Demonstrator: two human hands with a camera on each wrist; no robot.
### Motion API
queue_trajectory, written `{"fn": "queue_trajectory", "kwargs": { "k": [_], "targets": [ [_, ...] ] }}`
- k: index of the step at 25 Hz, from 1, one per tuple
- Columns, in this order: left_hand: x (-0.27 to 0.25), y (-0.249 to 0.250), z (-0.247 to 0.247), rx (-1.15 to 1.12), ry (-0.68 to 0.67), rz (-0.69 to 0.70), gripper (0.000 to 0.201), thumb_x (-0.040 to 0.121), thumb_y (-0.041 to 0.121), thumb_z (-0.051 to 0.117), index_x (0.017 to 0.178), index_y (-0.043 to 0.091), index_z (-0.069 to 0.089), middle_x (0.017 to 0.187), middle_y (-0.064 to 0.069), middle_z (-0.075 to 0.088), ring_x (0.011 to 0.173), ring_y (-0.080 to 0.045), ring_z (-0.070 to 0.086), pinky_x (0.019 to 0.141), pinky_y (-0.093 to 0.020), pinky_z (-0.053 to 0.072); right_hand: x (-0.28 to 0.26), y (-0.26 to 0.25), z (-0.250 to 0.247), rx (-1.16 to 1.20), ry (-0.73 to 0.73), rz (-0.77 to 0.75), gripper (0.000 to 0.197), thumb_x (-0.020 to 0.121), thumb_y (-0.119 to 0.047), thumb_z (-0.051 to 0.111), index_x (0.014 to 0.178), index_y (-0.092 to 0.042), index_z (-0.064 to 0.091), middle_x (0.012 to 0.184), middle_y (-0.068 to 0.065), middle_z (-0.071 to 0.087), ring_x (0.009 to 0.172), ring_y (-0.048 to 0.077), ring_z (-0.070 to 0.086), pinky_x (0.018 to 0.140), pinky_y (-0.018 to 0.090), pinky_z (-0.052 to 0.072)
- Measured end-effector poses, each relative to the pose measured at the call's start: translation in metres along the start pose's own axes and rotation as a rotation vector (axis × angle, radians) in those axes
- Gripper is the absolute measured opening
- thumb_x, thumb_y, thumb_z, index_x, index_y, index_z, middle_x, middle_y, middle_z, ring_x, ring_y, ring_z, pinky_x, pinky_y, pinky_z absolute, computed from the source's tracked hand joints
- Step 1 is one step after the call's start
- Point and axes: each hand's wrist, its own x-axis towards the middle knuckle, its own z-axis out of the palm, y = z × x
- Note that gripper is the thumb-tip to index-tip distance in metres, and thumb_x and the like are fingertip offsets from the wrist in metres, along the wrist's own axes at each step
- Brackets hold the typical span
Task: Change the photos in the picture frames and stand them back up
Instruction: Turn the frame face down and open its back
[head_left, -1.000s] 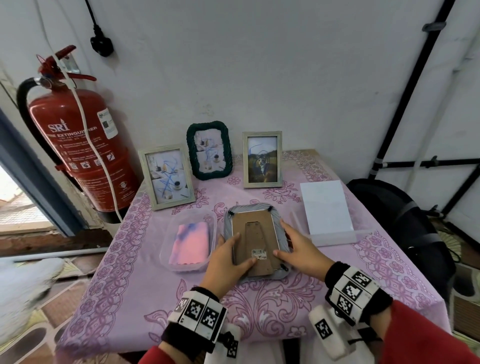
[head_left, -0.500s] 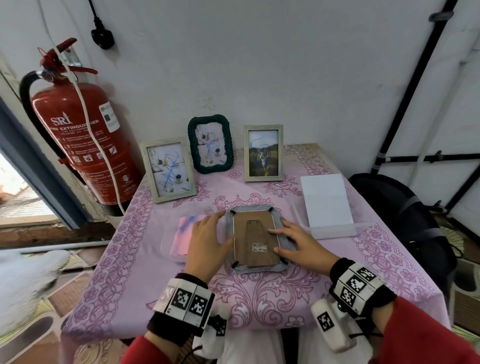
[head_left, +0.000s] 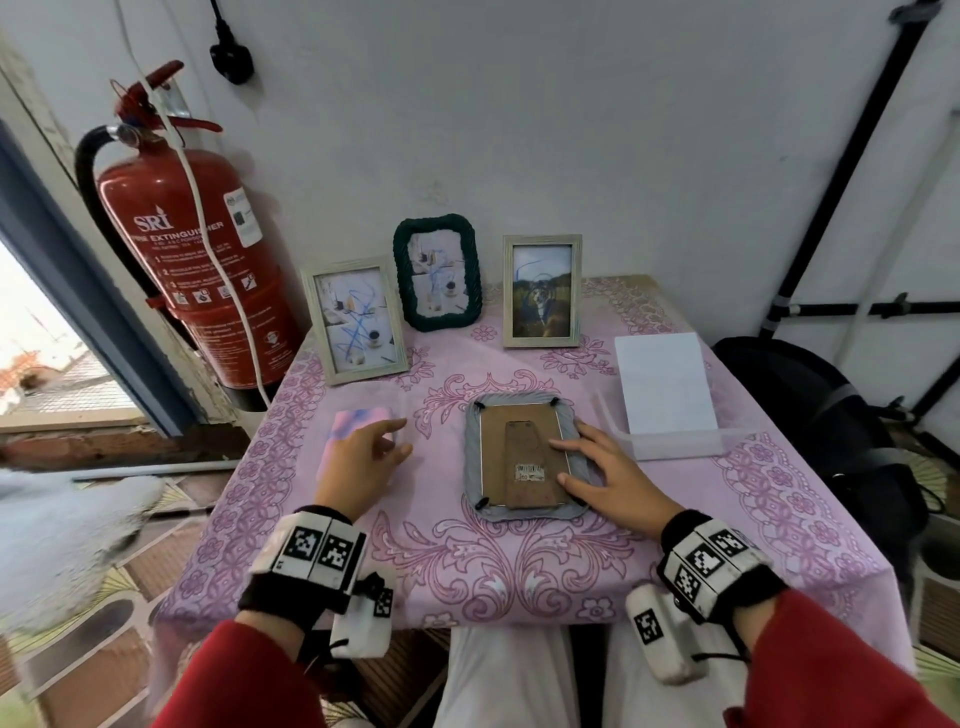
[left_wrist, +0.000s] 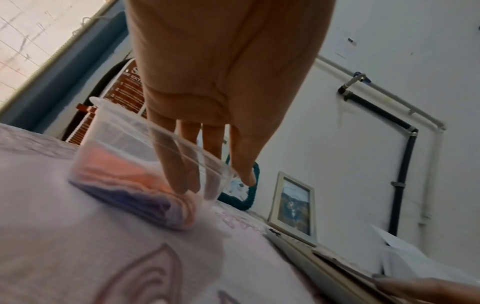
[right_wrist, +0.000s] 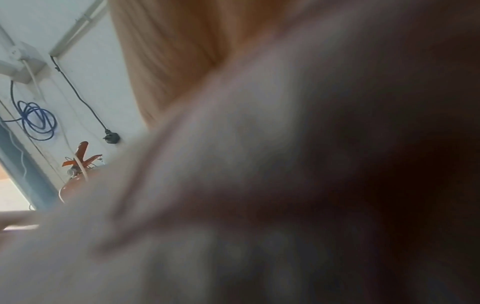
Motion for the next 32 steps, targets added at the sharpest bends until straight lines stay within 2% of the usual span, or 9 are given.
{"fn": "queue_trajectory", "kwargs": {
  "k": [3,7,11,13,16,20,24,28,32],
  "targets": [
    [0.002,-0.012,-0.014,-0.031,-0.005,-0.029,0.039,0.088,0.021,0.062,0.127,0.017,0.057,0.097,-0.016,0.067,0.092,-0.028,0.062,0.088,-0.043,0.052,0.0,0.001,0.001,0.008,0.0,0.0,0.044,0.091,-0.02,0.059,0.133,-0.023,0.049,0.155,0.004,0.018,0.145,0.012,0.014,0.118,0.028,0.015],
    [0.007,-0.024,-0.029,-0.031,-0.023,-0.086,0.038,0.088,0.018,0.061,0.126,0.016,0.058,0.092,-0.013,0.068,0.082,-0.023,0.06,0.085,-0.041,0.052,0.0,0.0,0.001,0.013,0.015,-0.013,0.044,0.09,-0.018,0.059,0.133,-0.022,0.05,0.154,0.003,0.019,0.144,0.011,0.016,0.115,0.022,0.014],
    [0.004,-0.018,-0.022,0.107,0.121,-0.042,0.041,0.086,0.02,0.063,0.127,0.015,0.056,0.12,-0.013,0.06,0.112,-0.029,0.054,0.099,-0.041,0.043,-0.001,-0.002,0.0,0.014,0.002,0.006,0.044,0.091,-0.018,0.058,0.134,-0.021,0.049,0.154,0.003,0.02,0.144,0.012,0.015,0.118,0.026,0.015],
    [-0.002,-0.004,-0.011,0.076,0.247,0.072,0.04,0.084,0.02,0.065,0.123,0.015,0.057,0.122,-0.01,0.058,0.114,-0.027,0.052,0.099,-0.038,0.041,-0.002,-0.003,-0.001,0.043,-0.007,0.026,0.043,0.093,-0.015,0.055,0.134,-0.02,0.048,0.154,0.004,0.019,0.144,0.013,0.015,0.119,0.03,0.015],
    [-0.005,0.02,0.013,-0.144,0.027,0.05,0.048,0.081,0.026,0.069,0.125,0.015,0.053,0.112,-0.003,0.059,0.104,-0.018,0.057,0.086,-0.028,0.044,-0.002,-0.005,-0.005,0.117,-0.017,0.056,0.047,0.092,-0.007,0.054,0.137,-0.017,0.045,0.155,0.004,0.018,0.145,0.013,0.014,0.12,0.034,0.014],
    [-0.005,0.034,0.046,-0.163,-0.319,-0.077,0.077,0.073,0.026,0.078,0.137,0.01,0.038,0.112,-0.007,0.054,0.103,-0.022,0.057,0.091,-0.035,0.05,-0.004,-0.006,-0.007,0.073,-0.046,0.047,0.06,0.086,-0.008,0.063,0.14,-0.017,0.039,0.156,0.003,0.015,0.144,0.012,0.013,0.119,0.03,0.014],
    [-0.002,0.026,0.054,-0.064,-0.37,-0.029,0.092,0.066,0.018,0.083,0.142,0.006,0.032,0.125,-0.012,0.043,0.106,-0.022,0.054,0.094,-0.031,0.049,-0.005,-0.007,-0.007,0.036,-0.065,0.04,0.068,0.083,-0.008,0.067,0.142,-0.019,0.035,0.156,0.002,0.013,0.144,0.012,0.012,0.117,0.026,0.013],
    [0.0,0.021,0.054,-0.093,-0.369,-0.006,0.087,0.07,0.013,0.081,0.142,0.006,0.034,0.124,-0.012,0.037,0.107,-0.02,0.051,0.091,-0.024,0.045,-0.006,-0.007,-0.006,0.046,-0.042,0.048,0.067,0.082,-0.006,0.066,0.141,-0.019,0.037,0.155,0.002,0.015,0.144,0.011,0.014,0.119,0.029,0.015],
    [0.002,0.019,0.056,-0.294,-0.373,-0.089,0.076,0.071,-0.003,0.076,0.138,0.007,0.041,0.121,-0.016,0.039,0.104,-0.024,0.049,0.073,-0.027,0.056,-0.005,-0.007,-0.006,0.101,-0.037,0.059,0.068,0.082,-0.003,0.065,0.142,-0.018,0.036,0.154,0.004,0.018,0.144,0.011,0.015,0.12,0.033,0.015]
  ]
}}
